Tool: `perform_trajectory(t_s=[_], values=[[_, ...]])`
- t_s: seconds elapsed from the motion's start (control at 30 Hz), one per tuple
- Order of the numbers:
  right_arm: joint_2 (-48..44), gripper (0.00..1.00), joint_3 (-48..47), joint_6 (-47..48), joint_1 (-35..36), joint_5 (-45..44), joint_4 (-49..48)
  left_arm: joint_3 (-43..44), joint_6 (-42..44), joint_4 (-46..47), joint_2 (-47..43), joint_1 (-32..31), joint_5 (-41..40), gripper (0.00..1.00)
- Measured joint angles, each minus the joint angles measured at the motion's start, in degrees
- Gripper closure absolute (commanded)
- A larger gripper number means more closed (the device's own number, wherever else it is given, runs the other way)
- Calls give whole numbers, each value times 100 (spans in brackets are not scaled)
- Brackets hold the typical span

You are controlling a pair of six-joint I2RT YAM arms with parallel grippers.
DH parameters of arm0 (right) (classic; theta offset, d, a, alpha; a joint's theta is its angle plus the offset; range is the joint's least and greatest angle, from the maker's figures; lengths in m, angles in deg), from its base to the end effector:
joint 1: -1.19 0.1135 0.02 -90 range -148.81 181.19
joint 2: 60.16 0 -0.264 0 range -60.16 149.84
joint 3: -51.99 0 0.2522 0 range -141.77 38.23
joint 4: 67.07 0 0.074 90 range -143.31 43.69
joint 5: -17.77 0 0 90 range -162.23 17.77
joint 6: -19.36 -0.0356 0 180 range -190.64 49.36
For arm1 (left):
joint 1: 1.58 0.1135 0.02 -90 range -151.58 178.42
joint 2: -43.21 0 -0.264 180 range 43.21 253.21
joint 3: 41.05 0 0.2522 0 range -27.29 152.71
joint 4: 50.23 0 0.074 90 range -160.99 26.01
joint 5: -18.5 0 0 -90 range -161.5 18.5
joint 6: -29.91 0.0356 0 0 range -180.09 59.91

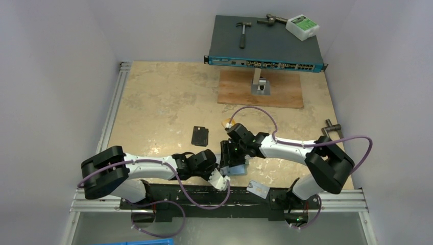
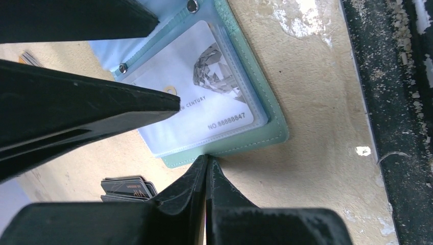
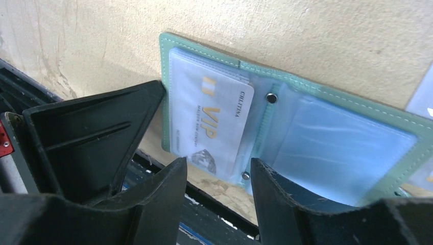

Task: Put the credit cards into the card holder
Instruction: Insert the credit card into the card holder.

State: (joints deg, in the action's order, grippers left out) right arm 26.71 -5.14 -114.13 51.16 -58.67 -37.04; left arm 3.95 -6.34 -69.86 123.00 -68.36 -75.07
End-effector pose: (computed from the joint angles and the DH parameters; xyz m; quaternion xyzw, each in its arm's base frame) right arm 0.1732 0.2192 0.1582 -0.0849 0.9554 0.2667 0.0945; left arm 0.0983 -0.2234 0.1403 0.8217 0.4803 -0.0052 0.3068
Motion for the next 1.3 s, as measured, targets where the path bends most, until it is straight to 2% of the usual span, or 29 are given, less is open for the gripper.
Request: perform_trajectory(t_s=[0.37, 0.47, 0.63, 0.7, 0.83, 0.93, 0.97, 1.07, 1.2, 1.3], values=[[-138, 54, -61, 46, 0, -210, 199, -15, 2, 33, -9, 0, -9, 100], [-13, 50, -155, 46, 0, -210, 83, -15, -2, 9, -31, 0, -11, 99], [-192, 43, -195, 57, -92, -214, 203, 33, -55, -264, -129, 122, -52, 77], [-511, 36, -195, 81, -262, -212, 389, 107, -118, -461, -227, 299, -24, 66], [-1432, 34, -192, 111, -715, -232, 695, 350, -264, -931, -621, 817, 138, 59], [-2063, 32, -109, 109, -841, -258, 883, 525, -348, -1207, -955, 1241, 295, 24], [-2253, 28, -44, 94, -839, -264, 957, 568, -378, -1279, -1032, 1364, 341, 19], [-2592, 19, 234, 13, -837, -420, 1172, 723, -621, -1572, -1091, 1655, 494, 12], [-2664, 14, 433, -94, -850, -741, 1545, 1047, -1060, -1974, -1088, 2015, 863, 11], [-2942, 13, 575, -190, -916, -918, 1655, 1182, -1373, -2046, -1078, 2236, 1117, 4]])
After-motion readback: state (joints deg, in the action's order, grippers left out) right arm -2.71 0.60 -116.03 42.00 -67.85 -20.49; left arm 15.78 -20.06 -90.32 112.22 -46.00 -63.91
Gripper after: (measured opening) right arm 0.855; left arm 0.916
